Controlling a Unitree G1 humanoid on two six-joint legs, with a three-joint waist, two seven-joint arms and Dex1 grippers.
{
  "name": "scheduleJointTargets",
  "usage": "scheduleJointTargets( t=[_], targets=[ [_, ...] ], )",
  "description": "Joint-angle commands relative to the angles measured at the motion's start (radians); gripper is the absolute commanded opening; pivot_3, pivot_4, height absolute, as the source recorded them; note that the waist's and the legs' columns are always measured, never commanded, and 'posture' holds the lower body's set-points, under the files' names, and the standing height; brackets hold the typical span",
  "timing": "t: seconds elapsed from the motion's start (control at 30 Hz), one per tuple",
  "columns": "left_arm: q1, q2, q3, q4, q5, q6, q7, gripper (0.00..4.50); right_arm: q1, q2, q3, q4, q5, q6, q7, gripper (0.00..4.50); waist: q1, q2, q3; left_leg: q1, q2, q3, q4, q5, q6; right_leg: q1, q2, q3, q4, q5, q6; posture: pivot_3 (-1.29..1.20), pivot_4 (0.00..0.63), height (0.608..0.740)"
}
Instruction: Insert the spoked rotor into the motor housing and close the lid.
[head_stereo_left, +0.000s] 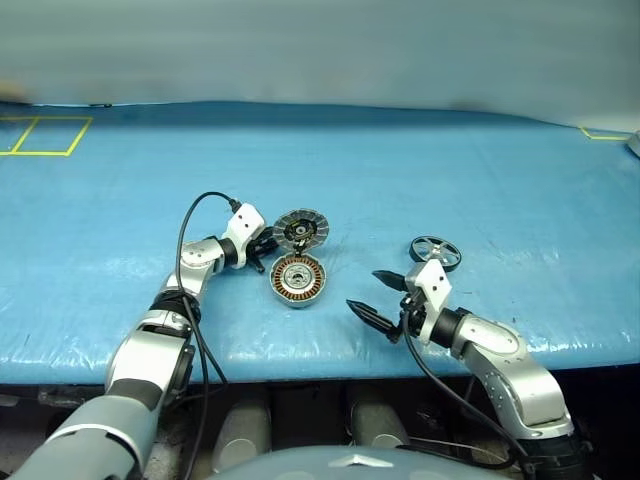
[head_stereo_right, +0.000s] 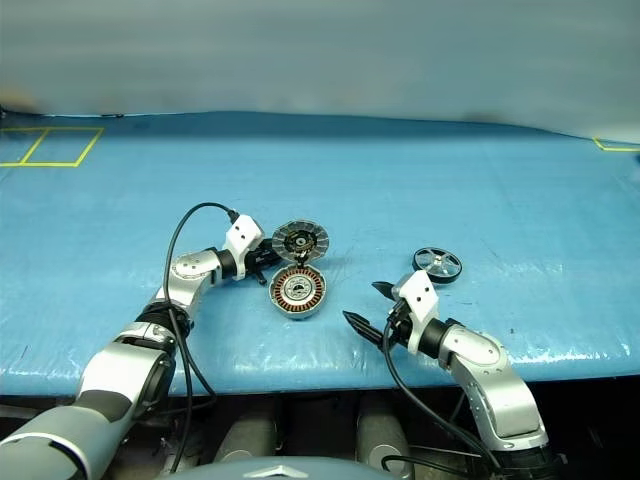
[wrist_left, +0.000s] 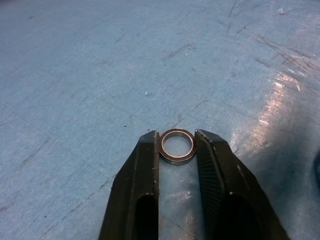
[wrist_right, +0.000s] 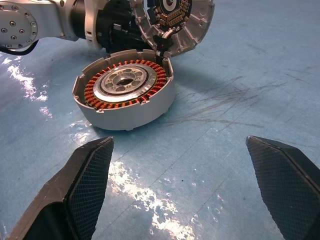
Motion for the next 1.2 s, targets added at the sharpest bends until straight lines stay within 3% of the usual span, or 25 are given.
scheduleJointTargets(
  t=[0.03,0.37,0.6,0.8,0.97,1.2],
  targets=[
    [0.023,0.022,0.015,0.008,0.007,0.004,0.01,0.63,-0.019,-0.003,0.002,-0.019,0.011,-0.022,-0.008,4.5,-0.001,0.0,0.0,0.0,0.0,0.0,0.0,0.0,0.0,0.0,0.0,0.0,0.0,0.0,0.0,0.0,0.15,0.74],
    [0.158,0.1,0.114,-0.182,-0.107,0.039,-0.065,0.63,-0.04,0.007,0.01,0.025,0.018,-0.046,-0.008,4.5,-0.005,0.0,0.0,0.001,0.001,0.0,-0.001,0.0,0.0,0.0,0.0,0.0,0.0,0.0,0.0,0.0,0.15,0.74],
    [0.388,0.193,0.168,-0.655,-0.32,0.309,-0.236,0.63,-0.053,0.007,0.019,0.07,0.027,-0.093,0.024,4.5,-0.001,0.0,0.0,0.0,0.001,0.0,-0.002,0.0,0.0,-0.002,0.0,0.0,0.0,0.0,-0.001,0.0,0.15,0.74],
    [0.499,0.222,0.136,-0.968,-0.4,0.459,-0.268,0.63,-0.051,0.016,0.032,0.118,0.06,-0.185,0.113,4.5,0.005,0.0,0.0,0.0,0.001,0.0,-0.001,0.0,0.0,-0.001,-0.001,0.0,0.0,-0.001,-0.001,0.0,0.15,0.74],
    [0.497,0.215,0.062,-1.062,-0.375,0.495,-0.283,0.63,-0.05,0.008,0.067,0.145,0.025,-0.226,0.131,4.5,0.004,0.0,0.0,0.0,0.001,0.001,-0.001,0.0,0.0,-0.001,-0.001,0.0,0.0,-0.001,-0.001,0.0,0.15,0.74],
    [0.454,0.215,-0.042,-1.032,-0.296,0.468,-0.301,0.63,-0.051,0.006,0.091,0.172,-0.017,-0.258,0.113,4.5,0.002,0.0,0.0,-0.001,0.001,0.002,-0.001,0.0,0.0,-0.002,-0.001,0.0,0.0,-0.001,-0.001,0.0,0.15,0.74]
  ],
)
